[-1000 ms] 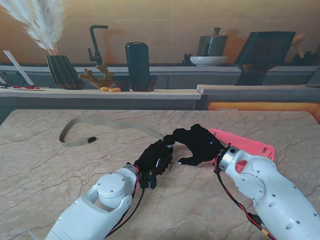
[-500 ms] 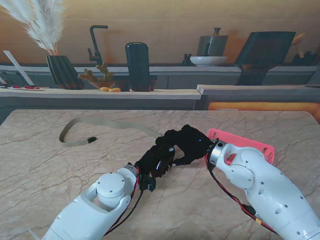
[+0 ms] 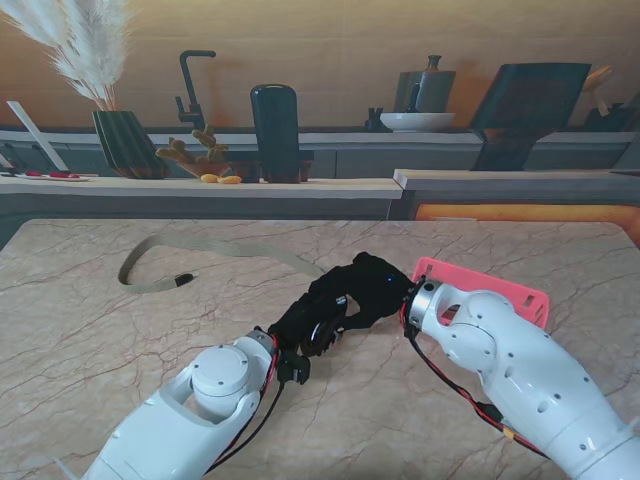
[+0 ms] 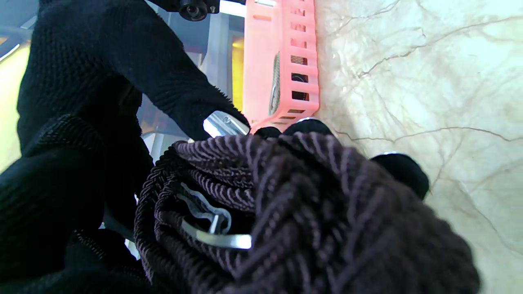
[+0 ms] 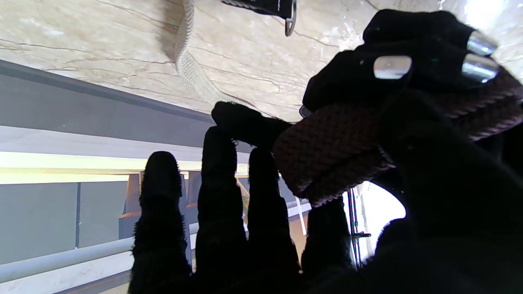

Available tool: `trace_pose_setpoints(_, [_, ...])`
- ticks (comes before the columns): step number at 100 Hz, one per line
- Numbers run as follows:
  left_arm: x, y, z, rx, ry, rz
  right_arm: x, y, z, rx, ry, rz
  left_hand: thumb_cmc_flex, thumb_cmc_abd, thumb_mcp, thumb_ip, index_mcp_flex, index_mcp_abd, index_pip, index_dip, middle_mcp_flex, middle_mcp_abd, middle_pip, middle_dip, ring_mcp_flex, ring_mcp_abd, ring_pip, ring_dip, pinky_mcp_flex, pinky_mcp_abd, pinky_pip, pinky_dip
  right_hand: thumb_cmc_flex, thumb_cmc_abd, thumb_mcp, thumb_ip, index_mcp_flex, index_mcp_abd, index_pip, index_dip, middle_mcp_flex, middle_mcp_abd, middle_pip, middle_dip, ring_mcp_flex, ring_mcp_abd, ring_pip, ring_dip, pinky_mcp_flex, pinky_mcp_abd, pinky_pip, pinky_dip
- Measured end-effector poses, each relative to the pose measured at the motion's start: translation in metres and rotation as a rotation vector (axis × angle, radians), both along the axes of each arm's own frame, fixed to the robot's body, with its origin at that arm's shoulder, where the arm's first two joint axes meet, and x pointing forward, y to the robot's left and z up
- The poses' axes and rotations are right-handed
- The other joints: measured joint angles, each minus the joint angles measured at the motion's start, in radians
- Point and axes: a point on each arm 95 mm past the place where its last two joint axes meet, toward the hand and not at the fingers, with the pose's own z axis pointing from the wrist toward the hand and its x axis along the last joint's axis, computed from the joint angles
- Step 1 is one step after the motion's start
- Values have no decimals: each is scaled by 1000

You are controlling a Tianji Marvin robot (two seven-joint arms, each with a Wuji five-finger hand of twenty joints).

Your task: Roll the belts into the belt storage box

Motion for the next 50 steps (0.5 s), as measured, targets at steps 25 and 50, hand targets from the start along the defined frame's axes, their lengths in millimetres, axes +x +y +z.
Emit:
trace_pose_setpoints(25, [-3, 3, -6, -16, 55, 47, 6, 7, -4, 8, 6, 33, 0, 0, 0, 0, 0, 17, 0, -1, 0, 1, 0, 0, 0, -10, 0, 0, 0, 1, 1, -1, 31, -9, -26, -24, 122, -2, 1, -35, 149, -7, 12, 12, 58, -47, 122, 77, 18, 2, 9, 0])
trace_pose_setpoints(50, [-8, 4, -10, -66, 98, 82, 10, 12, -6, -7, -10, 87, 0, 0, -33, 0, 0, 18, -27, -17, -43, 13, -82, -21, 1, 20, 0, 0, 0, 52, 11, -23, 29, -52, -5, -24, 156, 10, 27, -84, 230, -13, 39, 35, 82, -63, 183, 109, 19, 2, 20, 0])
